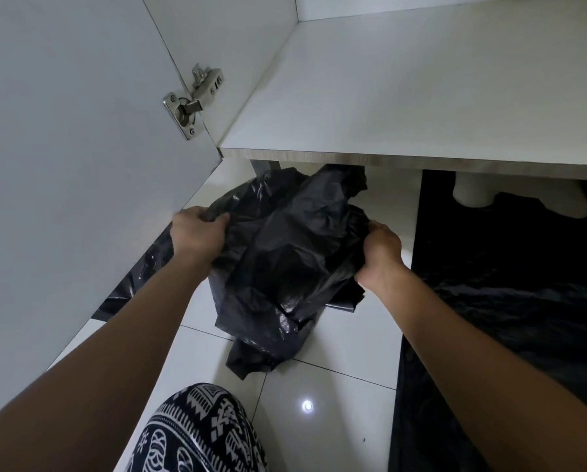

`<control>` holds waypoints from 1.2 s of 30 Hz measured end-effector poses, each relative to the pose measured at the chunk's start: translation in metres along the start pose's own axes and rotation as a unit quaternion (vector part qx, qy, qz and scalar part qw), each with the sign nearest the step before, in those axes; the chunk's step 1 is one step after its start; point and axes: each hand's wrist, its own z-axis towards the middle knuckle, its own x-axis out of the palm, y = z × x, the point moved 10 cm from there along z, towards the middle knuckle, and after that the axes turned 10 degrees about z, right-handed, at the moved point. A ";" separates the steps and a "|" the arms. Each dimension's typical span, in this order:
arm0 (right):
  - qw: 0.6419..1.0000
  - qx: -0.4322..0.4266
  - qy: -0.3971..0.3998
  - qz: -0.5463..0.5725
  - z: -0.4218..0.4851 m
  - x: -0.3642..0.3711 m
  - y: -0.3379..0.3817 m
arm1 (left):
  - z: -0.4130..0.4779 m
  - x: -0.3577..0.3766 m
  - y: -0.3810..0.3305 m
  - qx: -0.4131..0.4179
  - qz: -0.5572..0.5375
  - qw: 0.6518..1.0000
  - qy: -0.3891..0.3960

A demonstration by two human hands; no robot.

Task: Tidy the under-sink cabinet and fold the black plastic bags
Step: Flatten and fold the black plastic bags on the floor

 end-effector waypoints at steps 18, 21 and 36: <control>0.981 -0.089 0.169 0.010 -0.051 0.006 0.073 | -0.114 -0.015 -0.080 0.300 0.084 0.946 -0.088; 0.967 -0.038 0.249 0.030 -0.065 0.018 0.069 | -0.113 0.029 -0.089 0.235 0.017 0.965 0.113; 0.950 0.122 0.277 -0.074 -0.108 -0.058 0.041 | -0.208 0.114 -0.108 -0.078 -0.474 0.731 0.485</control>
